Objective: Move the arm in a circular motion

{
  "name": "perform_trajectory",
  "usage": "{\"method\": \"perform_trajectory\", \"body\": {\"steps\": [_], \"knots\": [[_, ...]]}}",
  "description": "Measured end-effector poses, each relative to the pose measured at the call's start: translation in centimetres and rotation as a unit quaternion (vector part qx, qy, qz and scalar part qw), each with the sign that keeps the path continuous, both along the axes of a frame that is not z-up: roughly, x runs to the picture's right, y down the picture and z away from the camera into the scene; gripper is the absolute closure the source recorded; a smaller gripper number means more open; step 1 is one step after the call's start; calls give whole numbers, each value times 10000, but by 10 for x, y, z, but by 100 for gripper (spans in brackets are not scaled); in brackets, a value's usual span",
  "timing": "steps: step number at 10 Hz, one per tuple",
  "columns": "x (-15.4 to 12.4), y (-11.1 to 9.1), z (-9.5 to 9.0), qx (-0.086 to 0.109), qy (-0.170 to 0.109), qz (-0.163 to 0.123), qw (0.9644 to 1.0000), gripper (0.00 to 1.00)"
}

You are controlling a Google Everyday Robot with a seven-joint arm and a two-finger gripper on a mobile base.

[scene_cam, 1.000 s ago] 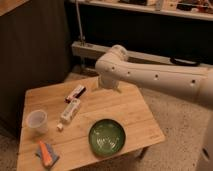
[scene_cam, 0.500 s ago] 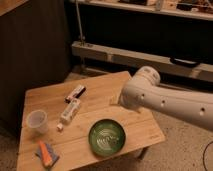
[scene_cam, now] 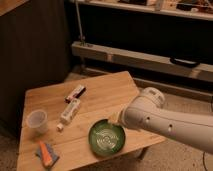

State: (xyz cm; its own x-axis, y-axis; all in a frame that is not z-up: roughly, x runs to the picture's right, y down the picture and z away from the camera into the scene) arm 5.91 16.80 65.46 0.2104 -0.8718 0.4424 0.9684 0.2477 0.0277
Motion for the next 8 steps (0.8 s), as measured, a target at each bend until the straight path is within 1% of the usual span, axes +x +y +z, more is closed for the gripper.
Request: {"method": "perform_trajectory", "body": {"steps": [2, 3, 4, 5, 6, 8], "knots": [[-48, 14, 7, -293, -115, -287, 9991, 20], [-82, 20, 13, -494, -152, -530, 9973, 20], [-106, 25, 16, -636, -176, -719, 9952, 20], [-137, 31, 19, -805, -213, -967, 9918, 20], [-171, 36, 23, -969, -220, -1273, 9869, 20], [-227, 39, 30, -1153, -191, -1774, 9772, 20]]}}
